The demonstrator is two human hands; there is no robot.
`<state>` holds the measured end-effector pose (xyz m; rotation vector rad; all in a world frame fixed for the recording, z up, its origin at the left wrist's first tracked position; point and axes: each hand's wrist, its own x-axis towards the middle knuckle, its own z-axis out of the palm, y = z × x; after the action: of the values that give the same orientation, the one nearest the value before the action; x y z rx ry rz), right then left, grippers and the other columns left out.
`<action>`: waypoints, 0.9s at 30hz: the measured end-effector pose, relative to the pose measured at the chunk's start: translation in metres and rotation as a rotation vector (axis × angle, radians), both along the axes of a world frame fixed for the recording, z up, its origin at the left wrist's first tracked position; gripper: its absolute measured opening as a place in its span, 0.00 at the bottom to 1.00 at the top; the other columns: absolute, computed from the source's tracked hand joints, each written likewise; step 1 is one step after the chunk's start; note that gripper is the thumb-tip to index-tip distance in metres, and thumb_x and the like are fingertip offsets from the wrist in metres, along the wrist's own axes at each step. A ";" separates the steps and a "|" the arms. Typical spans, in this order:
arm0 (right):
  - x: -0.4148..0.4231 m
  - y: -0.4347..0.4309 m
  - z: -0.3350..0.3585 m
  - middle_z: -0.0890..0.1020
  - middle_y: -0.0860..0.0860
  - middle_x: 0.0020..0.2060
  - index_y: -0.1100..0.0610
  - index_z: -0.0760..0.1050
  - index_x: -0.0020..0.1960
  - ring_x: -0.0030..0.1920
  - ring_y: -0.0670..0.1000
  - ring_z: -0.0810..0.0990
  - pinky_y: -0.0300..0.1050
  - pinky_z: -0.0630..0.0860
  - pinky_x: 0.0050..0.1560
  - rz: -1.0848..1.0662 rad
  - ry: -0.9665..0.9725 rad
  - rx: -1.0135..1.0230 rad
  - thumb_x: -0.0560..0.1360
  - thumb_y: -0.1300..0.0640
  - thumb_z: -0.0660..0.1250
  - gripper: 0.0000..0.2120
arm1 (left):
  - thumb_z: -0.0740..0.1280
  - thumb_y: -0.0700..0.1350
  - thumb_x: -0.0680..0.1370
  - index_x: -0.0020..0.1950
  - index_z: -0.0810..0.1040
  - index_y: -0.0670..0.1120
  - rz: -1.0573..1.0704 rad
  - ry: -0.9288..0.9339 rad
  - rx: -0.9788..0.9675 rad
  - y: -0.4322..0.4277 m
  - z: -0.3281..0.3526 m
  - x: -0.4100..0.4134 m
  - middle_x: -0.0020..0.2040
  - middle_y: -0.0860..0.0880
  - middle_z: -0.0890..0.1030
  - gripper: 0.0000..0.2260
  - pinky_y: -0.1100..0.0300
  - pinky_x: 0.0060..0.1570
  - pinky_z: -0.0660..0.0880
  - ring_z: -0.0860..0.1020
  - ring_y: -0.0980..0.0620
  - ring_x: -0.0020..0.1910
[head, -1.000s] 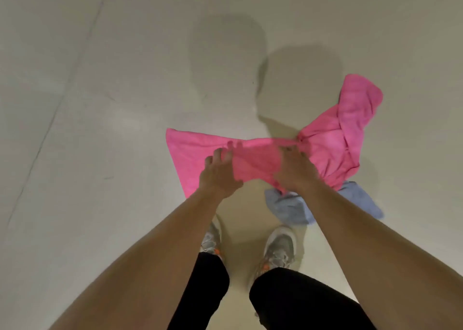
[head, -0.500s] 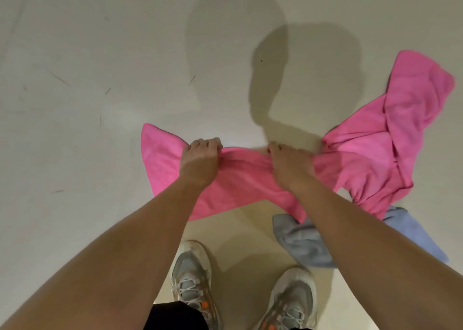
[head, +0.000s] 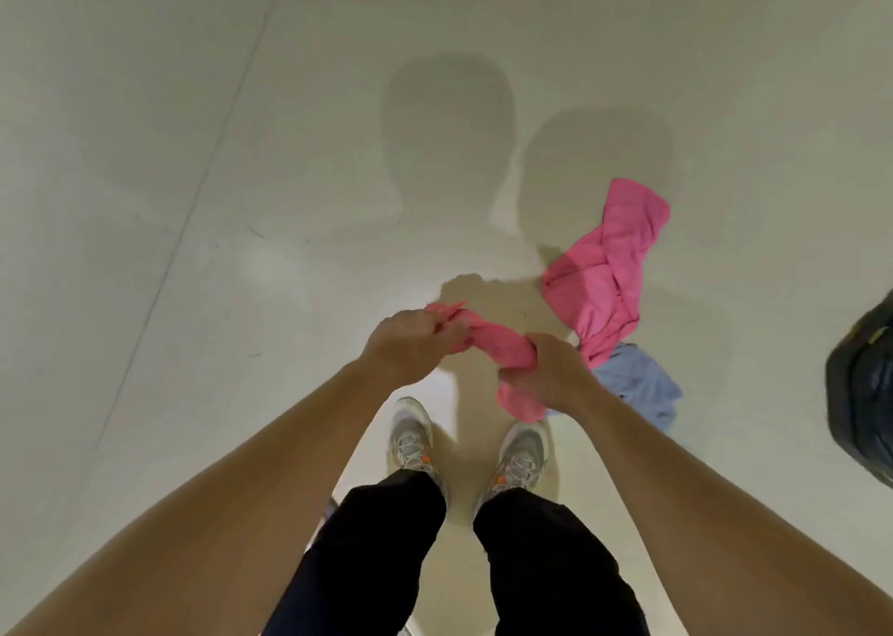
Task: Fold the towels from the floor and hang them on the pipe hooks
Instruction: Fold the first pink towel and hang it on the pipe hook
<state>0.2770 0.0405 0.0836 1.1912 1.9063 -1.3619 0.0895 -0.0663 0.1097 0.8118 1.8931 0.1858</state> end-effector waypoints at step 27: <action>0.243 -0.051 0.523 0.79 0.62 0.40 0.63 0.77 0.43 0.43 0.61 0.77 0.54 0.74 0.43 -0.811 0.307 0.587 0.76 0.54 0.66 0.12 | 0.73 0.49 0.74 0.42 0.82 0.63 -0.575 -0.142 0.623 0.106 0.514 0.260 0.44 0.55 0.80 0.07 0.53 0.51 0.77 0.79 0.58 0.46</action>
<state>0.5205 -0.0105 0.6065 2.3478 2.2263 -1.4474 0.3498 0.0394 0.6233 1.6780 1.3983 0.4688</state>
